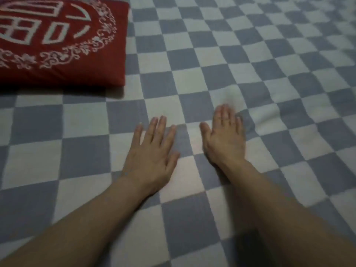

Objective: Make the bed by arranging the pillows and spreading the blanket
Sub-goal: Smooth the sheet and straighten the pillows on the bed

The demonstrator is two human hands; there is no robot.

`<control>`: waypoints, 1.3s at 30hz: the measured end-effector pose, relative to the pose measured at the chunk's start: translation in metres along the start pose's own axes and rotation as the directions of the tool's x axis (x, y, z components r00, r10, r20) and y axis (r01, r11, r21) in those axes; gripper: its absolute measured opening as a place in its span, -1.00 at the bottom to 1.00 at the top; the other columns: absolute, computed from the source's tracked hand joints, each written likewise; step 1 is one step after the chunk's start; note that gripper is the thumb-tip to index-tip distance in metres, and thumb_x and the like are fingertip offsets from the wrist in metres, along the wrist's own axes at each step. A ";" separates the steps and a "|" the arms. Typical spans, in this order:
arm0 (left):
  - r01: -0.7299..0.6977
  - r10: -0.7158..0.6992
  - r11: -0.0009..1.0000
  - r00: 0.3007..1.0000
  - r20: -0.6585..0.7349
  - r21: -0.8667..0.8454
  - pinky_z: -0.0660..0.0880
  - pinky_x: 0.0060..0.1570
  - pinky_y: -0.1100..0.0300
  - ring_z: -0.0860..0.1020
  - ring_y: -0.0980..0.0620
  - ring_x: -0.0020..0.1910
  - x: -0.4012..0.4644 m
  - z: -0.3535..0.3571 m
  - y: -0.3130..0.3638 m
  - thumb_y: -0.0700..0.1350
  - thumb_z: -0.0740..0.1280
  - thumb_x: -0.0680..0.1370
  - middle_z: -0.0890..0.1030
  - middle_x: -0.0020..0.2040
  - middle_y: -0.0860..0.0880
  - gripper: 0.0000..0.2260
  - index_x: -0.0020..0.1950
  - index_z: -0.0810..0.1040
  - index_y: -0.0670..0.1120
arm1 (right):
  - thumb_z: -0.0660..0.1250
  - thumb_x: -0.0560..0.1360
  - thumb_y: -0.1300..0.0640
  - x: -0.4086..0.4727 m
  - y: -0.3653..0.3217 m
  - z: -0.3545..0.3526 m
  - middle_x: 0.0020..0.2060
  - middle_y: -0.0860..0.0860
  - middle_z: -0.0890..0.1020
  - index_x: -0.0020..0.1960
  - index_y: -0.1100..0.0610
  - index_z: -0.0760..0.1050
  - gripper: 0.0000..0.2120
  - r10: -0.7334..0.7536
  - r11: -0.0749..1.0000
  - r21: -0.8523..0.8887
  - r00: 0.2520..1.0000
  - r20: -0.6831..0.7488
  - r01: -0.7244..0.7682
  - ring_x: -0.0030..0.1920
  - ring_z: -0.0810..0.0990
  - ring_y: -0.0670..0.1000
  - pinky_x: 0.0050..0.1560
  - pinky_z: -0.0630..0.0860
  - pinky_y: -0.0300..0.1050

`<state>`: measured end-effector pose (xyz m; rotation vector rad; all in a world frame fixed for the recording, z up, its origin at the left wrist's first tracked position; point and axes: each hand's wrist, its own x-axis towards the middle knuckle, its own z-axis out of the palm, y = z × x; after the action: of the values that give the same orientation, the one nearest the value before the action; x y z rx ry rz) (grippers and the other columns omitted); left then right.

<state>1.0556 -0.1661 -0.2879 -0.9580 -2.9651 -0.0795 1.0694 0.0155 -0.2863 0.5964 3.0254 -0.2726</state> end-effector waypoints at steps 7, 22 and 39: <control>-0.291 0.303 0.940 0.952 0.043 -0.178 0.10 0.32 -0.10 0.32 -0.15 0.41 -0.034 0.011 0.168 0.14 -0.01 0.55 0.35 0.42 -0.16 -0.45 0.40 0.35 -0.15 | -0.22 0.55 -0.18 -0.181 0.224 -0.026 0.45 0.26 0.22 0.47 0.34 0.12 -0.28 0.608 0.792 -0.066 0.794 -0.002 -0.607 0.46 0.19 0.22 0.43 0.14 0.20; -0.455 0.475 0.862 0.879 0.046 -0.223 0.03 0.38 -0.10 0.09 -0.10 0.46 -0.211 0.023 0.342 0.22 0.16 0.33 0.43 0.35 -0.19 -0.29 0.34 0.31 -0.21 | -0.11 0.58 -0.13 -0.286 0.267 -0.025 0.45 0.16 0.26 0.46 0.25 0.16 -0.40 0.479 0.878 0.016 0.877 -0.035 -0.479 0.44 0.27 0.14 0.44 -0.01 0.05; -0.923 0.946 0.325 0.316 0.075 -0.204 0.08 0.46 -0.13 0.51 0.09 0.22 -0.334 -0.001 0.349 0.00 0.13 0.41 0.65 0.07 0.14 -0.72 0.01 0.56 0.05 | -0.11 0.60 -0.05 -0.497 0.297 -0.011 0.48 0.18 0.19 0.51 0.10 0.07 -0.49 0.618 0.786 -0.099 0.770 0.158 -0.610 0.43 0.27 0.20 0.35 0.29 0.15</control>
<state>1.5303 -0.0782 -0.2861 -2.6541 -1.9594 -0.1467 1.6419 0.1032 -0.2844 1.4172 2.4674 -0.2089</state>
